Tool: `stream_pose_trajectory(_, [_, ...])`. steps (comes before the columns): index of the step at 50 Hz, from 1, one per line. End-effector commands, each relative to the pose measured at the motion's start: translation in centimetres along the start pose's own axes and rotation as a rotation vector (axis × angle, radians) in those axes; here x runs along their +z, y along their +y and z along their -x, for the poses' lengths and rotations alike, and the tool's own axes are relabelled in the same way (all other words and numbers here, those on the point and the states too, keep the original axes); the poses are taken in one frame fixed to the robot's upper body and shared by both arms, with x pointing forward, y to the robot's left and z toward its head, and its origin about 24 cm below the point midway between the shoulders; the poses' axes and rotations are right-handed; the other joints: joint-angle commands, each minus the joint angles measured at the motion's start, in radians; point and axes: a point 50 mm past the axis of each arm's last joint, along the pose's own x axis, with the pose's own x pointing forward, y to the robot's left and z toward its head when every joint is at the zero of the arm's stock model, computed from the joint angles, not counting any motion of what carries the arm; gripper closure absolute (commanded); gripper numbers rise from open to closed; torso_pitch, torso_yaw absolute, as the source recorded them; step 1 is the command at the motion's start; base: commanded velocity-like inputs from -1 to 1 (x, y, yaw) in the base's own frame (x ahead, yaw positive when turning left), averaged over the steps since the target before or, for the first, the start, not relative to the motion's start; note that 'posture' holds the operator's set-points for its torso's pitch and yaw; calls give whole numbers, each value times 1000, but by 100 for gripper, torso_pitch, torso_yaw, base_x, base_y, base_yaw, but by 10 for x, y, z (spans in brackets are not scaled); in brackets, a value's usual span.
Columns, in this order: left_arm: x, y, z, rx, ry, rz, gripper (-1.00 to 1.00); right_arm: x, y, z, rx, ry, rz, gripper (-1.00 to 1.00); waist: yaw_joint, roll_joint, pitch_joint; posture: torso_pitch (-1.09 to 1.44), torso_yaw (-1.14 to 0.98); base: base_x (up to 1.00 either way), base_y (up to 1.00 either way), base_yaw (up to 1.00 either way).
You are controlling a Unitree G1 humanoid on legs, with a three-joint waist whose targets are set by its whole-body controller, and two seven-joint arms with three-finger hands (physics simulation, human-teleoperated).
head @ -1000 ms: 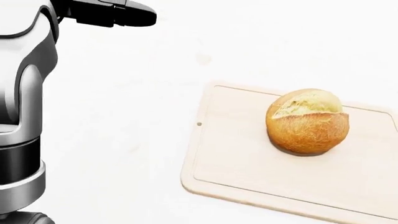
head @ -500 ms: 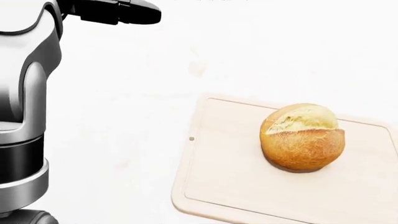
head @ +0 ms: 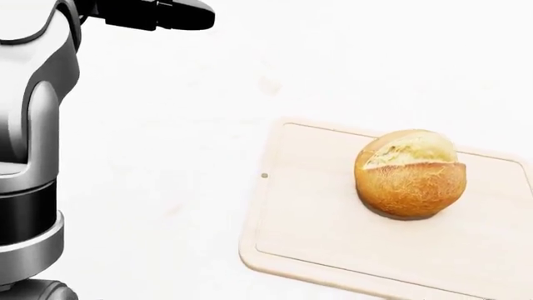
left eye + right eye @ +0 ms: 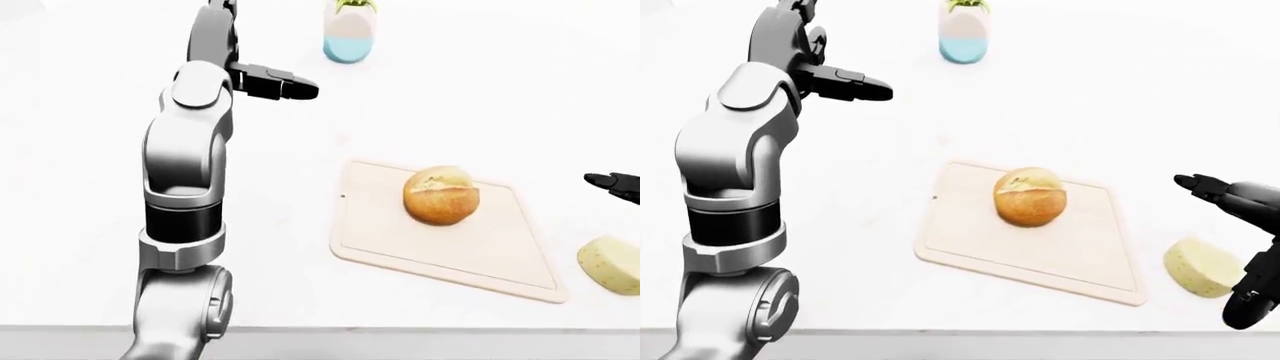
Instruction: Pick up the wedge of cheese and place it on the slice of bread to prepare a simple cheese on bread dish.
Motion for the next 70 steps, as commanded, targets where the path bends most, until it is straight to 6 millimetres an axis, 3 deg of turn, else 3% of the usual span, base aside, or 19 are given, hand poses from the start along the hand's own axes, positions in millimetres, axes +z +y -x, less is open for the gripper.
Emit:
stream_pose_trajectory(1, [22,3,4,13,-99,1,-100,1,-10,11,-81,10,21,-100,0,-7,-25,0,0,0,0,0])
stream_pose_trajectory(48, [25,2,5,11,-103,-4,-100,-25,18,-11,-27,74,-15,-100,0,-5,-30,0,0,0,0,0])
stream_pose_trajectory(49, [25,2,5,11,-104,-5,-100,-25,19,-11,-26,75,-15,-84,0,-6,-30,0,0,0,0,0])
stream_pose_trajectory(50, [26,2,6,12,-104,-4,-100,-25,19,-12,-25,74,-15,-33,0,-6,-30,0,0,0,0,0])
stream_pose_trajectory(52, [25,2,6,12,-104,-4,-100,-24,19,-12,-24,75,-15,-12,1,-7,-30,0,0,0,0,0])
stream_pose_trajectory(59, [25,3,6,13,-104,-2,-100,-20,18,-15,-19,74,-10,17,1,-18,-31,0,0,0,0,0])
stream_pose_trajectory(63, [26,4,7,14,-105,-2,-100,-20,19,-14,-17,74,-11,23,4,-24,-32,0,0,0,0,0])
stream_pose_trajectory(66, [26,4,7,14,-106,-3,-100,-20,19,-14,-19,74,-11,43,6,-26,-32,0,0,0,0,0])
stream_pose_trajectory(70, [26,3,8,13,-107,-2,-100,-18,15,-14,-23,70,-8,84,6,-26,-31,0,0,0,0,0])
